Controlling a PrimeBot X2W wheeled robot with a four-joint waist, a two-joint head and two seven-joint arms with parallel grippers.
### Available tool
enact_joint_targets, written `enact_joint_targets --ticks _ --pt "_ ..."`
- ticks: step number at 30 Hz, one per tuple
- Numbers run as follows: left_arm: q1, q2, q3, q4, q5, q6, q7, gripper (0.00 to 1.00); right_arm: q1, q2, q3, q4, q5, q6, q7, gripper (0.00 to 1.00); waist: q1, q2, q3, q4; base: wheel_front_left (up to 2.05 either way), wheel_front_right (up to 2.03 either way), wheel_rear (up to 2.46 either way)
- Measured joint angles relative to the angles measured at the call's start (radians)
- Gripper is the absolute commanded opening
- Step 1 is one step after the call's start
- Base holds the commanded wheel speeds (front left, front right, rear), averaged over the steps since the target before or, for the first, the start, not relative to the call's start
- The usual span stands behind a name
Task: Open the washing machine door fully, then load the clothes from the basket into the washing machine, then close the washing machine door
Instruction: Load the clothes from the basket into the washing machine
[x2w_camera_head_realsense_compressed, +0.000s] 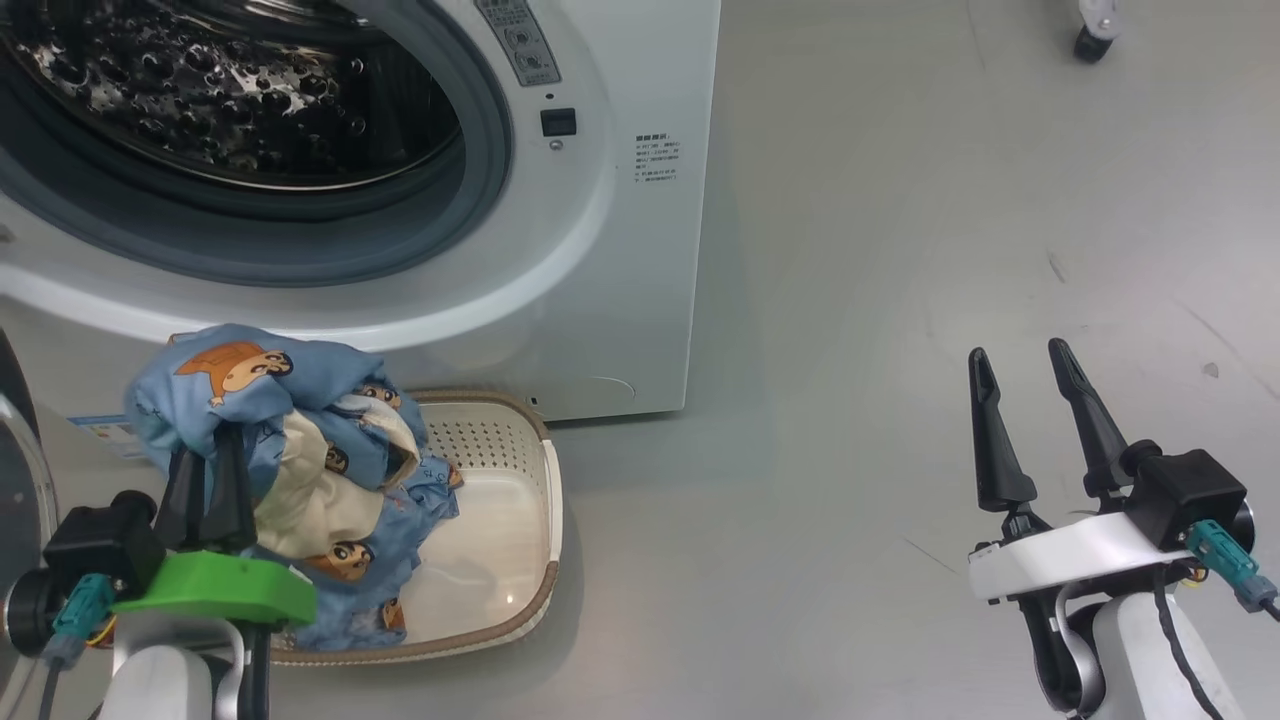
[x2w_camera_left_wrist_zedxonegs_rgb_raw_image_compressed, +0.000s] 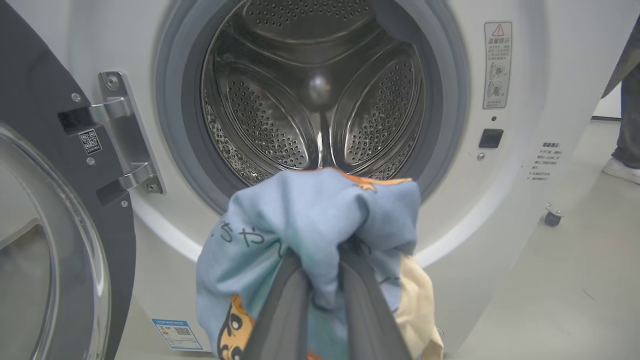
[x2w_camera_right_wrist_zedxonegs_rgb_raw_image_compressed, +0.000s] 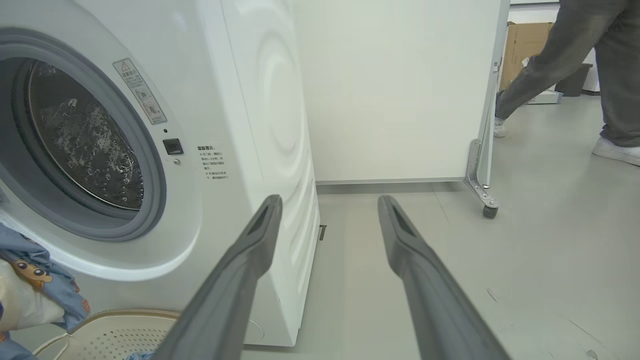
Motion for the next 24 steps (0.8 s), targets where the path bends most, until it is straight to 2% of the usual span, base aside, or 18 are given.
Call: enact_joint_targets --ticks 11,24 --pt "0.115 0.001 -0.017 -0.057 -0.033 0.009 0.000 0.00 0.052 0.002 0.004 -0.018 0.001 0.000 0.000 1.00 0.0000 0.0000 -0.071 -0.033 0.00 0.00 0.00" --pt "0.149 0.002 -0.030 -0.113 -0.061 0.028 0.000 0.00 0.074 0.003 0.004 -0.044 0.002 -0.001 0.000 1.00 0.0000 0.0000 -0.071 -0.043 0.00 0.00 0.00"
